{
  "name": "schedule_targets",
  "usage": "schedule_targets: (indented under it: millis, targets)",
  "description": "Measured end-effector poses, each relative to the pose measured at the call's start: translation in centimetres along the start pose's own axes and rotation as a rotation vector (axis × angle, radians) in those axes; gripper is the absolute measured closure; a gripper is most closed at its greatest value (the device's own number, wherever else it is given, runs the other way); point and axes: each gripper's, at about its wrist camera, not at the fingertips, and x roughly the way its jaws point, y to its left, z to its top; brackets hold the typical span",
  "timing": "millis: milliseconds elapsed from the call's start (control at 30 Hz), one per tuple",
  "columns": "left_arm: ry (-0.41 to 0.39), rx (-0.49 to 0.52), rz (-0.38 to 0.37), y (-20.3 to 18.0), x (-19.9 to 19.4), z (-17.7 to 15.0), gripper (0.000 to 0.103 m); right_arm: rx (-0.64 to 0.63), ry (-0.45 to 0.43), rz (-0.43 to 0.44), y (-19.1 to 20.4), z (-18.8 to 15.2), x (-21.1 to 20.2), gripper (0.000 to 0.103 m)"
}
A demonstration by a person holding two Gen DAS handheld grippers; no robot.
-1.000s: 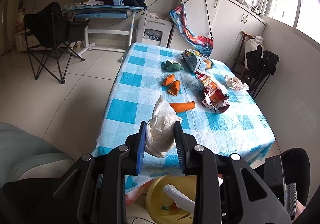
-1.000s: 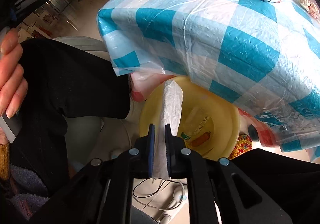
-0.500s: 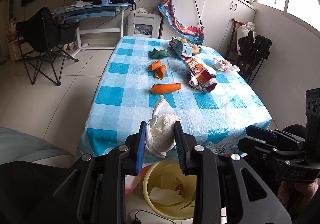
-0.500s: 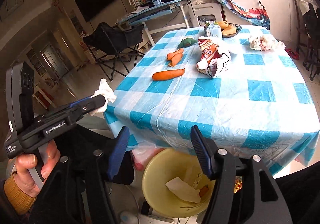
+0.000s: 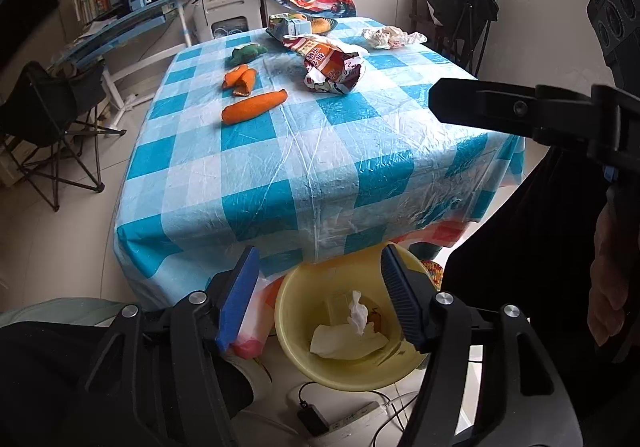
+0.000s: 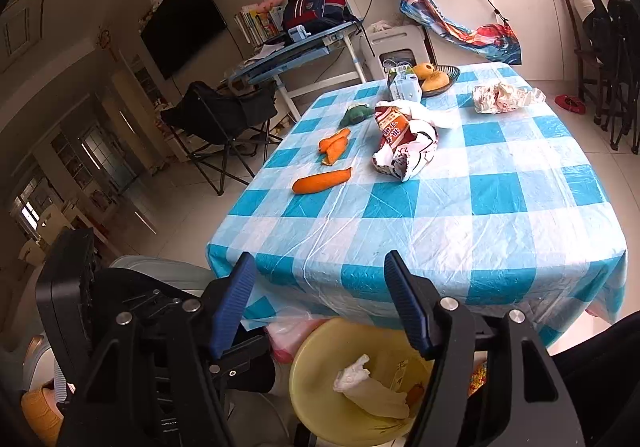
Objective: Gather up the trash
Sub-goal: 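Drop the crumpled tissue into the basin by opening the left gripper, then grasp the white plastic bag by the juice carton with the right gripper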
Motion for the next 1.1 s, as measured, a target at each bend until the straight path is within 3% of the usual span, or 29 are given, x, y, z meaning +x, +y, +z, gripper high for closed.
schedule_targets:
  millis: [300,567,867,1100]
  targets:
    - [-0.118,-0.122,0.151,3.3,-1.4,1.2,0.027,-0.008,-0.007,-0.016,0.0,0.1,0.2,0.036]
    - [-0.197,-0.251,0.234,6.3,-2.8,1.5,0.026,-0.071,-0.017,-0.047,1.3,-0.2,0.3,0.035]
    - [-0.214,-0.325,0.252,7.6,-3.0,1.4,0.026,-0.061,-0.042,-0.061,1.0,-0.1,0.0,0.035]
    - [-0.219,-0.313,0.25,7.2,-3.0,1.4,0.026,-0.062,-0.045,-0.063,0.9,-0.1,0.0,0.035]
